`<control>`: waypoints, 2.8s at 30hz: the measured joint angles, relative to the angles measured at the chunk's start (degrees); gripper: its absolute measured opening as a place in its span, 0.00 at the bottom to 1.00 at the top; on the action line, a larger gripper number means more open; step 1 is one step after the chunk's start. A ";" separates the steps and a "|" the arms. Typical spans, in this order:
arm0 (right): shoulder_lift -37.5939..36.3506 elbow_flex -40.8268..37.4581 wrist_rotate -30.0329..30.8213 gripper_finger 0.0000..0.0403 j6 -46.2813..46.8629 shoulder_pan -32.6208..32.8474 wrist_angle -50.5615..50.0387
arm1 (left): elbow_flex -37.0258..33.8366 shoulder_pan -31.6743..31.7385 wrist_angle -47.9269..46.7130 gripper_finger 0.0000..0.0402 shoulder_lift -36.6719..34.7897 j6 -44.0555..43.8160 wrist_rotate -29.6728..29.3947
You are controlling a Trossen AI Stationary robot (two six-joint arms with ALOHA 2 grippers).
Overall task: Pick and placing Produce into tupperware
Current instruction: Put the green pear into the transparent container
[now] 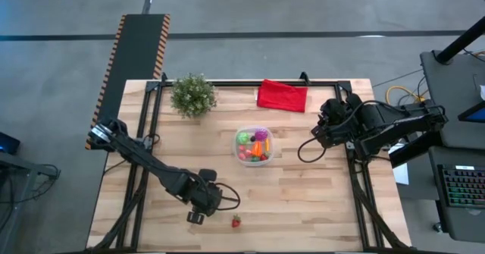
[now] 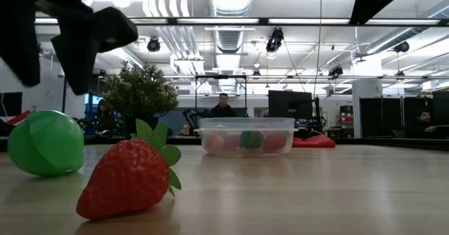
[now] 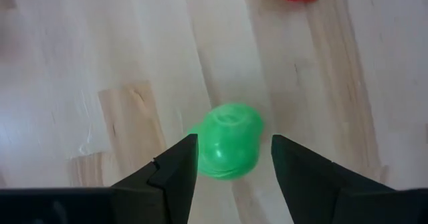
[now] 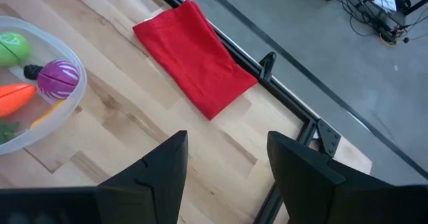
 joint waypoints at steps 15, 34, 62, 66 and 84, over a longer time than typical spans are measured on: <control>0.00 0.00 0.00 0.49 1.06 -0.02 0.02 | 0.08 -0.57 1.37 0.44 -0.21 -11.76 0.62; 0.00 0.00 -0.04 0.49 1.68 -0.02 0.04 | -1.51 -2.57 1.06 0.65 -0.21 -8.78 -3.51; 0.00 0.00 -0.02 0.49 0.61 -0.01 0.02 | -3.81 -2.20 6.52 0.66 4.51 -8.83 -0.22; 0.00 -0.01 -0.02 0.49 0.61 0.00 0.02 | -4.31 -2.20 9.13 0.66 4.51 -8.81 -0.15; 0.00 -0.02 -0.44 0.49 0.37 -0.02 0.00 | -4.42 -2.20 12.05 0.66 4.45 -5.56 -1.42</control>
